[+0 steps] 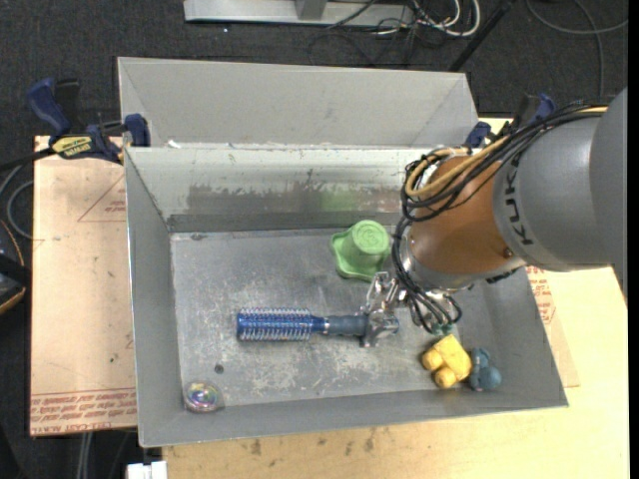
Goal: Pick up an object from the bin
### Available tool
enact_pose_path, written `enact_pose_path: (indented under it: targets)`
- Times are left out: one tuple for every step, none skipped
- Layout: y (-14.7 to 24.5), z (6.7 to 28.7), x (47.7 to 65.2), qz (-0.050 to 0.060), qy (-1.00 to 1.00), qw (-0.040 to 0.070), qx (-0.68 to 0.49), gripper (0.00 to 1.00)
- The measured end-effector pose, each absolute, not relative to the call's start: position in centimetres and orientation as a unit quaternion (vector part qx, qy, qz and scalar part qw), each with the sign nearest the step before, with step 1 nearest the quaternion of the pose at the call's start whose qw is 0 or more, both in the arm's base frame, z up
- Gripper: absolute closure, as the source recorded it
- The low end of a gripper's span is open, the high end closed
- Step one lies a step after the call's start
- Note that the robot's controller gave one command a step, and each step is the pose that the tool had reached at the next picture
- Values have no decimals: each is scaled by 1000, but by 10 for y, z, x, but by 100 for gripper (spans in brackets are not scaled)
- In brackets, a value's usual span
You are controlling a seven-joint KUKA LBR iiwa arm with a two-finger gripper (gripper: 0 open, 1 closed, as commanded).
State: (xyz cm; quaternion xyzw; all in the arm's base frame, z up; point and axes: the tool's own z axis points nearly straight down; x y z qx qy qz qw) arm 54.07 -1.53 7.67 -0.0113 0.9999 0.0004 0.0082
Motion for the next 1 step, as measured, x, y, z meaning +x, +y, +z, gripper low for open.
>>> enact_pose_path:
  targets:
    - [-15, 75, 540, 0, 1000, 6, -11, 0]
